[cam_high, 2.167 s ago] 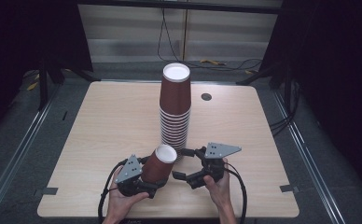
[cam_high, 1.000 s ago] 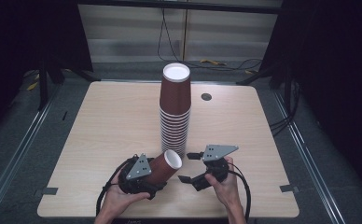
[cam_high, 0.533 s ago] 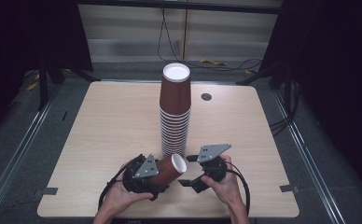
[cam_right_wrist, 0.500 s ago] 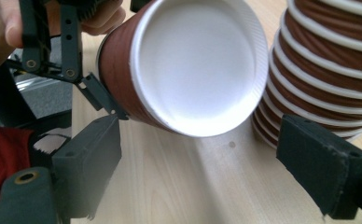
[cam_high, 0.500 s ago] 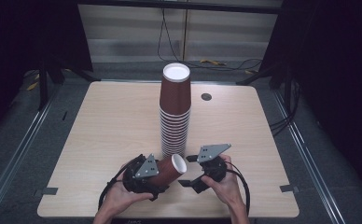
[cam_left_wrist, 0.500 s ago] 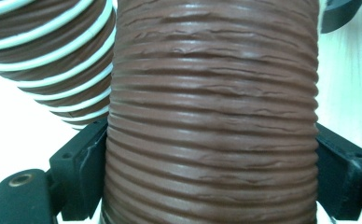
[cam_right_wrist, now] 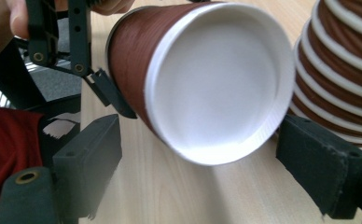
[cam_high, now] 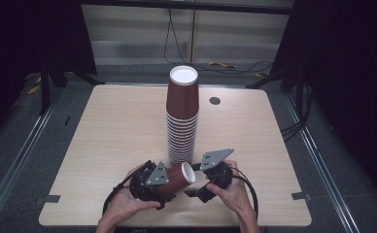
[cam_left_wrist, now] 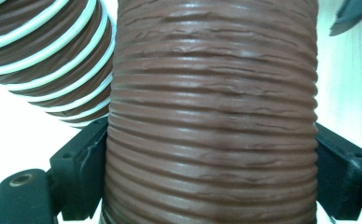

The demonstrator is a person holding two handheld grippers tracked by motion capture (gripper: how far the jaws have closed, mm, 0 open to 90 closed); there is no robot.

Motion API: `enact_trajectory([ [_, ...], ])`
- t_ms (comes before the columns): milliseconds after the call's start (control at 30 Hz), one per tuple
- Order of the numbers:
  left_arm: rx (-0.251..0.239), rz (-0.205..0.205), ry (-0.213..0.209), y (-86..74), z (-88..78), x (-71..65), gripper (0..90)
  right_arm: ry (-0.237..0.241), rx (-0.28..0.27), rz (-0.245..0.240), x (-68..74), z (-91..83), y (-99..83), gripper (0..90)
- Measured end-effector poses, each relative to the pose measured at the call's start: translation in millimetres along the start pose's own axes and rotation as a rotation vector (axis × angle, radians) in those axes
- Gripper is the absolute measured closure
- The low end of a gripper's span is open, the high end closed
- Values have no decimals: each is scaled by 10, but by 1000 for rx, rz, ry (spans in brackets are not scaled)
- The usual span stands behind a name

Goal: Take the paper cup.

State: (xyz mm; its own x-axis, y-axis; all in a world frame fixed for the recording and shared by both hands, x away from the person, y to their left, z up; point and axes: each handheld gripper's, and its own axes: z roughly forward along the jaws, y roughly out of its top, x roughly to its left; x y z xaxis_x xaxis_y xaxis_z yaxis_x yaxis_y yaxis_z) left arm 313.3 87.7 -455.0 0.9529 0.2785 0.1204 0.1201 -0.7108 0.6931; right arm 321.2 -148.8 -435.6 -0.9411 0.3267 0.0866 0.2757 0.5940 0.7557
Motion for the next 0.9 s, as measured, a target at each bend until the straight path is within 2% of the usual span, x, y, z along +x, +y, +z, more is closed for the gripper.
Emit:
enact_trajectory([
  [400,30,28,-11,51,42,-35,132,-1,40,-8,-22,12,43,185],
  [600,40,33,-16,51,46,-48,132,28,92,-19,-40,43,73,195],
  [667,43,38,-23,62,37,-46,132,43,91,-20,-46,51,80,193],
  [900,46,50,-17,92,42,-46,132,46,87,-33,-42,66,113,177],
])
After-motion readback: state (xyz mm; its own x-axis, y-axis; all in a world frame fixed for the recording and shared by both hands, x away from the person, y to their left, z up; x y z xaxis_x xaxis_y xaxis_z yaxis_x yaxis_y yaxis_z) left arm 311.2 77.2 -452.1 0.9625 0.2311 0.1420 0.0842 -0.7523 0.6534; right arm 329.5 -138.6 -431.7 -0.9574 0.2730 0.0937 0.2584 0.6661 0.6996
